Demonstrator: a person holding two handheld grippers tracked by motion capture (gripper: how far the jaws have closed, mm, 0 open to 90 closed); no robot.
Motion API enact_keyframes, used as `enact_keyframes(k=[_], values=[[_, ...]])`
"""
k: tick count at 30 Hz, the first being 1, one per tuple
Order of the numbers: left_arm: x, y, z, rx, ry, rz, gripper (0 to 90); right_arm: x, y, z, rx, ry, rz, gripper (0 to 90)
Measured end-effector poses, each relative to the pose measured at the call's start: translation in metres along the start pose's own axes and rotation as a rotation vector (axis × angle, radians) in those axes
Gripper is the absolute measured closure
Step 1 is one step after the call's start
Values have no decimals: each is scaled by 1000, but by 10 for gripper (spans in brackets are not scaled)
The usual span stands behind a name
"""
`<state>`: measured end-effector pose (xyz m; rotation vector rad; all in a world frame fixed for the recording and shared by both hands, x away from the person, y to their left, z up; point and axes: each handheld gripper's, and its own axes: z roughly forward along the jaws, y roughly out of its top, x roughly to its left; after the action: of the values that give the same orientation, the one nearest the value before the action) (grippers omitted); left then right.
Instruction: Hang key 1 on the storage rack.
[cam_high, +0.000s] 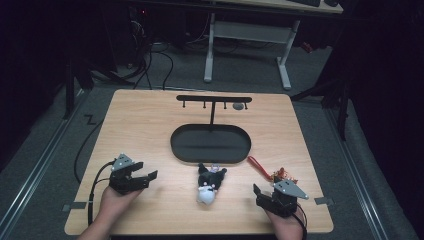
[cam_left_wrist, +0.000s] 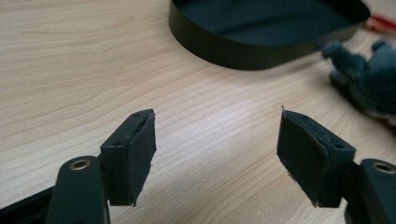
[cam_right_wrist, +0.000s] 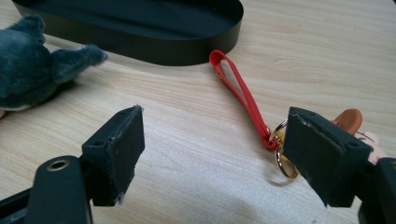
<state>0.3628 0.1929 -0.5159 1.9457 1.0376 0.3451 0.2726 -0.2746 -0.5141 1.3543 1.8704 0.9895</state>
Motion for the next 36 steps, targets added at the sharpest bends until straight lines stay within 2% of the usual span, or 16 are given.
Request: enact_keyframes(k=[2,6,15,23,29,35,36], values=[[-7,1,3,9,17,47,286,-1,-1,0,4,4,0,202],[-13,4,7,11,29,85,286,-4,-4,0,9,3,-9,199],[-12,1,8,29,38,94,288,-9,-5,-2,2,12,0,201],[-14,0,9,32,47,115,293,-7,-5,-1,8,24,2,220],[-16,0,9,31,48,133,296,-3,-4,-1,9,41,-23,219],[-18,0,9,39,45,151,298,5,-1,0,24,51,-67,219],[-19,-1,10,38,43,155,299,7,0,0,36,53,-88,217]])
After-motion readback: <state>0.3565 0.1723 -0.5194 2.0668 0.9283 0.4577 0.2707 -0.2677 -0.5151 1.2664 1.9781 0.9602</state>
